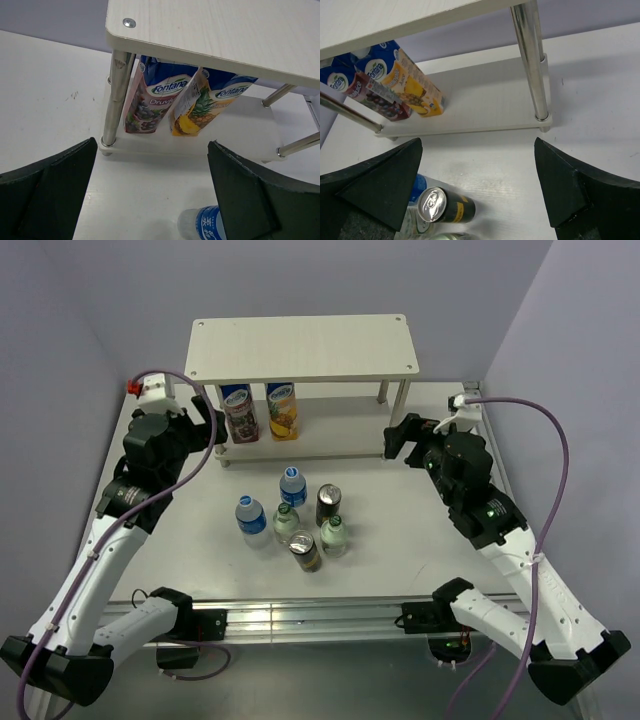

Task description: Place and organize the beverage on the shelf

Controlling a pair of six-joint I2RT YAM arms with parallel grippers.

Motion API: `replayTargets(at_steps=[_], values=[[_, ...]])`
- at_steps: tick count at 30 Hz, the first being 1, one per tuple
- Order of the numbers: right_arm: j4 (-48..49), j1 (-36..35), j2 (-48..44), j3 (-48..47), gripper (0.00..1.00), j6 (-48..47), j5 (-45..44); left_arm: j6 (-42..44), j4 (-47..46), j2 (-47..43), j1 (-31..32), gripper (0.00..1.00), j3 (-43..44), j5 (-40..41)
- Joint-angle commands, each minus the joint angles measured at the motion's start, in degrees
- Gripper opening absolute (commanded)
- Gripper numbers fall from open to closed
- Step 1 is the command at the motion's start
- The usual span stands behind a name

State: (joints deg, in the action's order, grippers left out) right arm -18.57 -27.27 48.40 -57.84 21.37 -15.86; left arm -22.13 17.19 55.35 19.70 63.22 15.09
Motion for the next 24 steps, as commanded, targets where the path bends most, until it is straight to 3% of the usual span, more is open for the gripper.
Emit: replayTargets(at_steps=[1, 7, 12, 24], values=[[0.4, -0.9, -2.3, 0.5, 1.0, -0.7, 0.1, 1.7, -0.4, -0.9, 0.2, 0.99, -0.4, 1.5], [4.2, -5.1, -5.8, 6.3, 1.0, -4.4, -2.1, 2.0, -0.6, -1.4, 0.2, 0.99, -1.5, 1.6], [1.3, -14.5, -1.8, 4.9, 0.99, -4.8, -15.2, 2.1, -0.1, -0.6, 0.2, 0.99, -1.5, 2.2], [4.7, -31.0, 4.9, 9.2, 0.99, 1.7, -19.6, 1.7, 0.7, 0.0, 0.2, 0.99, -1.4, 3.5]])
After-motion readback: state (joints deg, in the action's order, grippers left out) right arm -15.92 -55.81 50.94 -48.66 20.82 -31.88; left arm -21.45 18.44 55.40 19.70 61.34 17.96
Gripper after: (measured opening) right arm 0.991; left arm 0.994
